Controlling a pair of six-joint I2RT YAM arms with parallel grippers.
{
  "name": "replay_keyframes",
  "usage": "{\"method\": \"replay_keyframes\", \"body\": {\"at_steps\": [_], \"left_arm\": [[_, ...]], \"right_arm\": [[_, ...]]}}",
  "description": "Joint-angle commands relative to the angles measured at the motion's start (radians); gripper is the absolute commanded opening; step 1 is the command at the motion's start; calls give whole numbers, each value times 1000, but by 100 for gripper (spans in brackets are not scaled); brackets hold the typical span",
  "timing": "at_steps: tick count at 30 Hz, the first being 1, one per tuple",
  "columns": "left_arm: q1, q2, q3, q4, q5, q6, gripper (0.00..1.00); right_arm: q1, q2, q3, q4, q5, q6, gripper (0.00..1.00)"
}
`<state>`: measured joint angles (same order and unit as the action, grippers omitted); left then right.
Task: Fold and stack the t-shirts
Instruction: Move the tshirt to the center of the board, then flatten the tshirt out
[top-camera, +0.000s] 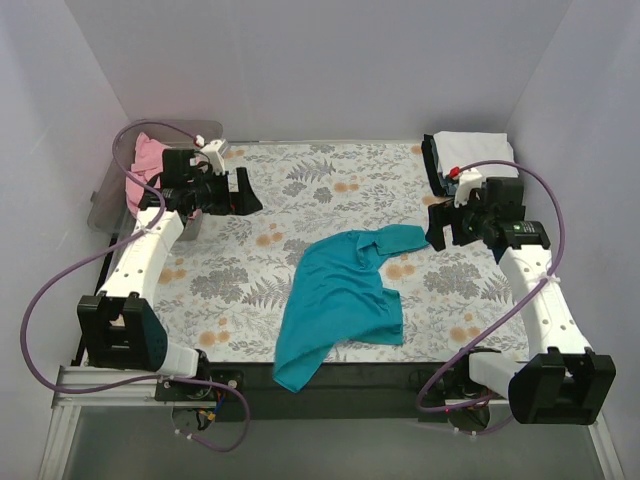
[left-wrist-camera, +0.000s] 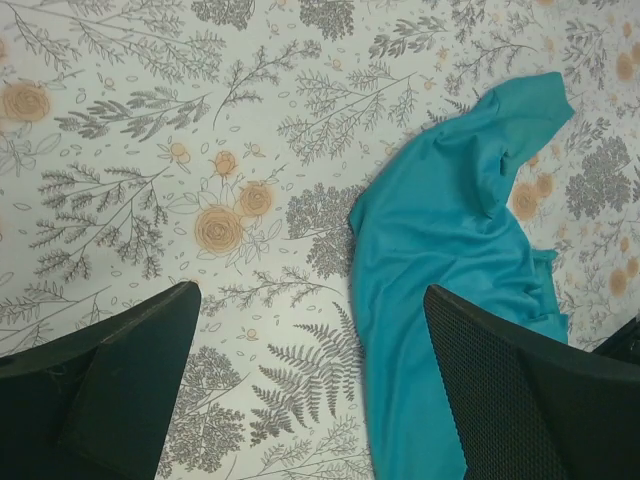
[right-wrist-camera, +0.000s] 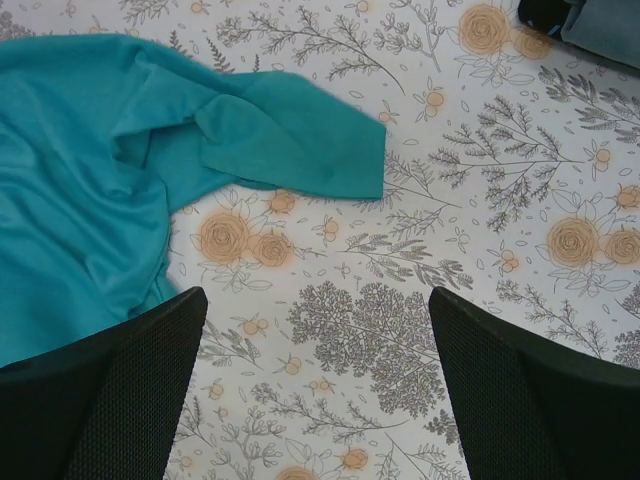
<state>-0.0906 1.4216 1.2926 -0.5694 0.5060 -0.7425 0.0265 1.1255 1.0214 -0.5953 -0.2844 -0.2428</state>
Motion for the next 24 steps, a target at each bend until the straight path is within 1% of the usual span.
{"method": "replay_keyframes", "body": {"at_steps": [1,3,4,5,6,7,8,10,11,13,14,15,16,17,18,19,20,22,23,24], "left_arm": [[19,-96,-6,-1,92,38,95],[19,-86,-7,-49,149,80,95],[19,-78,-13,-67,192,133,95],[3,-73,-18,-123,260,167,95],[-17,-64,-21,-160,279,205,94],[-44,-62,-39,-193,276,253,93],[-108,-61,-56,-260,269,331,91],[-176,-73,-102,-303,247,394,85],[-248,-84,-165,-322,237,431,84],[-337,-131,-232,-302,163,431,83],[-448,-150,-292,-258,125,421,82],[-504,-174,-320,-238,56,413,81],[-549,-171,-335,-224,33,413,80],[-602,-159,-341,-205,13,411,74],[-627,-139,-346,-193,-10,405,71],[-690,-136,-348,-182,-38,411,69],[-730,-136,-352,-150,-56,416,67],[-828,-118,-355,-120,-127,431,65],[-910,-99,-351,-103,-138,434,65],[-946,-63,-343,-86,-159,430,63]], "right_arm": [[-2,6,32,-47,5,-56,98],[0,37,39,-64,-18,-72,98],[0,51,45,-92,-27,-96,98],[-2,81,58,-110,-32,-107,98],[-2,97,63,-139,-35,-121,98],[-2,112,68,-156,-36,-159,98],[-2,143,68,-170,-33,-177,98],[-2,175,63,-198,-18,-202,97],[-2,207,63,-205,-18,-216,95],[-2,235,65,-213,-33,-213,90],[0,264,65,-213,-41,-204,88],[0,279,65,-212,-64,-194,84],[0,296,68,-213,-74,-184,81],[0,331,68,-215,-87,-173,79],[1,347,69,-224,-122,-153,74],[1,374,72,-231,-142,-150,72],[1,384,72,-238,-157,-145,71],[1,399,65,-241,-183,-130,69],[3,416,57,-242,-194,-127,68],[1,424,54,-250,-215,-125,66]]}}
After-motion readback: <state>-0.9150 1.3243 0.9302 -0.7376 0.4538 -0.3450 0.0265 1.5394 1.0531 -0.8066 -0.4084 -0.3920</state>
